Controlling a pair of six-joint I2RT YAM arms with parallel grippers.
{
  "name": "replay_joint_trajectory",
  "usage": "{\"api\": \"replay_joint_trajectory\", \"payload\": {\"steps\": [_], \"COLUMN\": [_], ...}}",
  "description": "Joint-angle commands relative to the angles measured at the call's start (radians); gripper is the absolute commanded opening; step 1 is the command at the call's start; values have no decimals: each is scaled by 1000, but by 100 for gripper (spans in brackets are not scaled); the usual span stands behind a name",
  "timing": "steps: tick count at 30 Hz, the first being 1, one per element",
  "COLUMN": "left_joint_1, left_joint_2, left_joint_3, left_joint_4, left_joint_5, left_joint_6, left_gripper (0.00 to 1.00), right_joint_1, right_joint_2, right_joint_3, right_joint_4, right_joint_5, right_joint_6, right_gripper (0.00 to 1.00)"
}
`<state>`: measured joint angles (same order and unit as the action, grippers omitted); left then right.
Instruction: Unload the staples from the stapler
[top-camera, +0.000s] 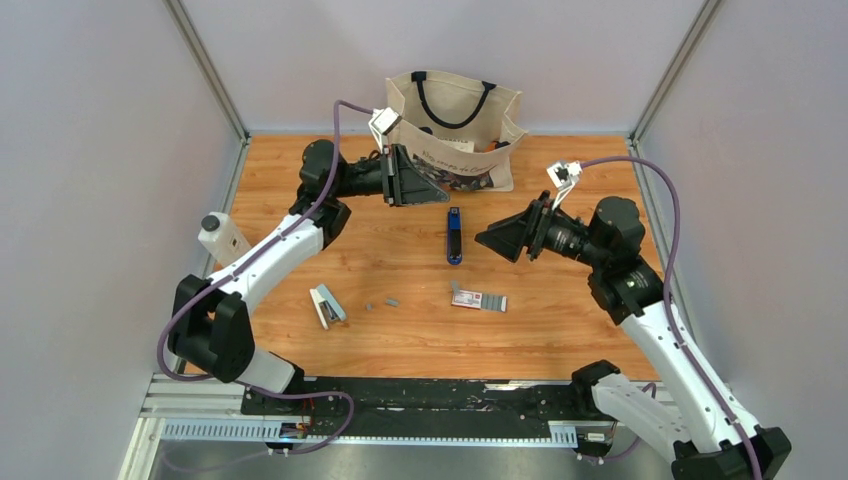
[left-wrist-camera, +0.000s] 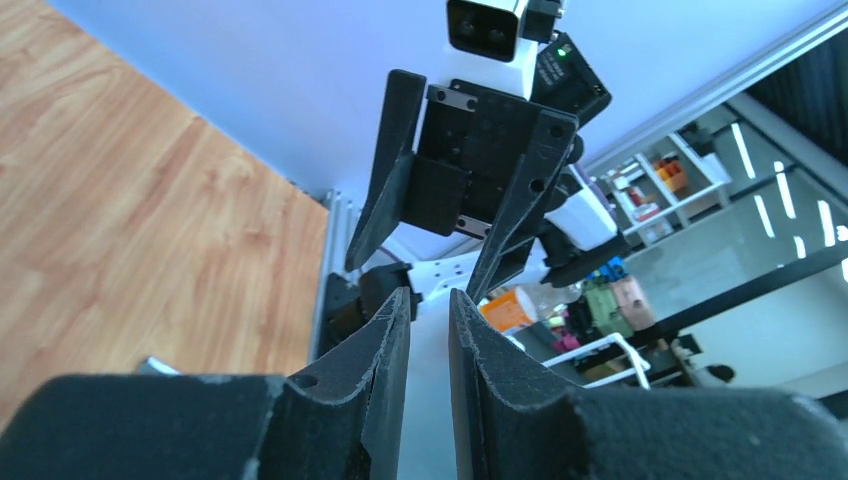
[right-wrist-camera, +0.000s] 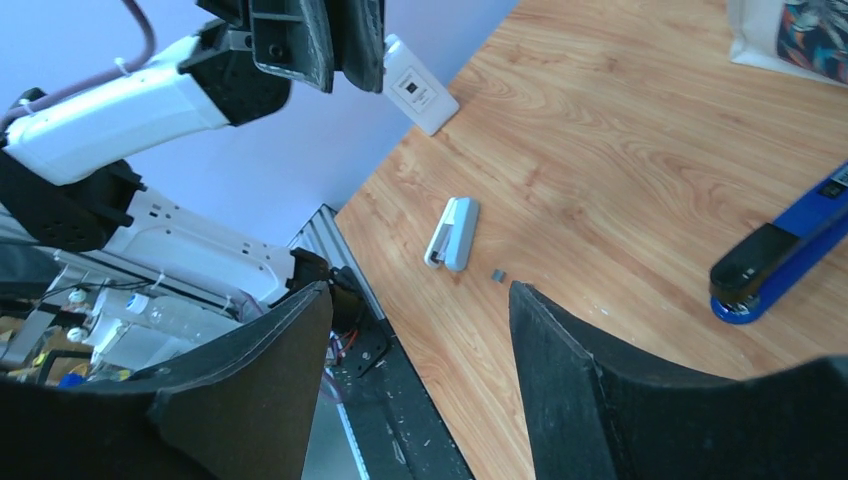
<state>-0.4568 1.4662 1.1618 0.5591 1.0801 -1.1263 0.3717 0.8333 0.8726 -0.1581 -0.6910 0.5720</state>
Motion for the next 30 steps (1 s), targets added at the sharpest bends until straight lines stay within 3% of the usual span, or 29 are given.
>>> {"api": "replay_joint_trajectory", "payload": {"steps": [1, 5, 8, 12, 14, 17, 19, 20, 22, 25, 26, 27, 30], "left_joint_1": [-3, -2, -2, -2, 7, 65, 128, 160, 236, 290, 288, 288, 288], "left_joint_2": [-40, -47, -84, -93, -81, -49, 2, 32, 141, 296, 359, 431, 661], "left_joint_3": [-51, -56, -66, 70, 116, 160, 232, 269, 372, 566, 651, 733, 1083], "left_joint_4": [331, 265, 36, -773, -960, -1053, -1100, -1122, -1197, -1309, -1361, -1442, -1725], "left_joint_5": [-12, 17, 30, -95, -231, -380, -478, -526, -635, -680, -677, -665, -730], "left_joint_6": [-256, -158, 91, 775, 997, 1076, 1067, 1054, 1025, 1078, 1155, 1225, 1397], "left_gripper": [29, 29, 29, 30, 32, 36, 39, 46, 46, 53, 63, 81, 84], "right_joint_1": [44, 50, 50, 49, 47, 46, 45, 44, 45, 45, 45, 44, 44], "right_joint_2": [46, 84, 76, 66, 64, 63, 59, 59, 59, 64, 66, 67, 76], "right_joint_3": [94, 131, 117, 85, 74, 56, 37, 23, 8, -10, -15, -23, -30], "right_joint_4": [88, 5, -70, -127, -155, -190, -199, -193, -186, -167, -161, -156, -156], "right_joint_5": [-47, 20, 88, 168, 200, 246, 272, 281, 303, 317, 315, 311, 314], "right_joint_6": [2, -46, -78, -98, -110, -129, -135, -135, -129, -126, -127, -130, -141], "right_gripper": [67, 64, 61, 60, 59, 60, 61, 62, 63, 66, 67, 67, 68]}}
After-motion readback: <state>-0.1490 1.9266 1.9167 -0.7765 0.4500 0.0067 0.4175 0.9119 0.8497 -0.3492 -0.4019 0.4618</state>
